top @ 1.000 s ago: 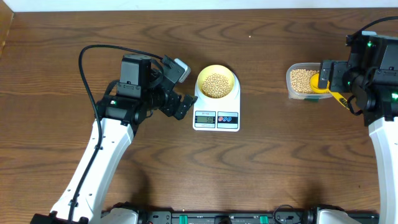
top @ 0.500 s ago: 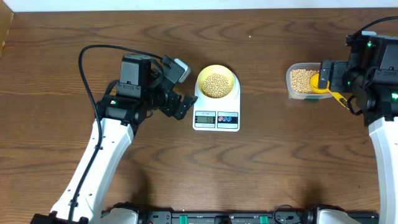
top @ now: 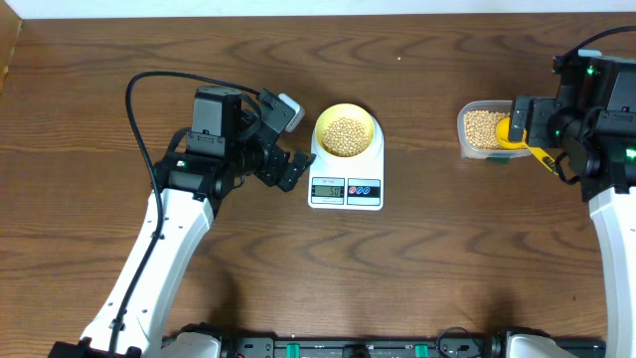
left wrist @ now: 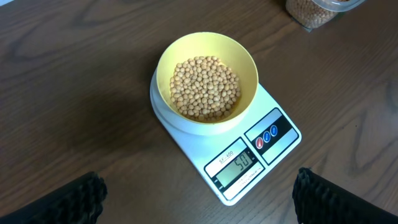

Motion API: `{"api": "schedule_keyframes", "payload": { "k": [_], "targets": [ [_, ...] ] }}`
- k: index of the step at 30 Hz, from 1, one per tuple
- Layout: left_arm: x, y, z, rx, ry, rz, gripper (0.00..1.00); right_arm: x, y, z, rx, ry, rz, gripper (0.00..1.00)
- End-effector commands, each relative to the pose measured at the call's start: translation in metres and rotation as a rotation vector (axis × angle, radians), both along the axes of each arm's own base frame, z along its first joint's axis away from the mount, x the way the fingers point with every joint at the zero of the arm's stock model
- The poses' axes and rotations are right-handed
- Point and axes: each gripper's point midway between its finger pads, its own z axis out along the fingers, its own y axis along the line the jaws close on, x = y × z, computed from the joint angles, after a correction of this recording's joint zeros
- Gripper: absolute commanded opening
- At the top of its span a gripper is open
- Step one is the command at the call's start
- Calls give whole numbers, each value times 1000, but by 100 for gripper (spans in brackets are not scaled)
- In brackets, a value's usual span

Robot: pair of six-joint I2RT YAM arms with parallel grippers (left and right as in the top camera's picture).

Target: Scoop item into bowl and weigh 50g on scale

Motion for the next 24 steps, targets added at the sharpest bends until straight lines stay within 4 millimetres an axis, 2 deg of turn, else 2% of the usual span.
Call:
{"api": "schedule_keyframes", "payload": {
  "k": [1, 16, 20, 24],
  "targets": [
    [-1, -2, 8, -3, -27, -19, 97, -2, 0, 5, 7, -14, -13, 99],
    [-1, -2, 9, -4, -32, -18, 97, -2, 0, 5, 7, -14, -13, 99],
    [-4, -1, 17, -8, -51, -18, 98, -2, 0, 5, 7, -14, -13, 99],
    [-18, 2, 30, -10, -63, -18, 98, -2, 0, 5, 7, -14, -13, 99]
  ]
}}
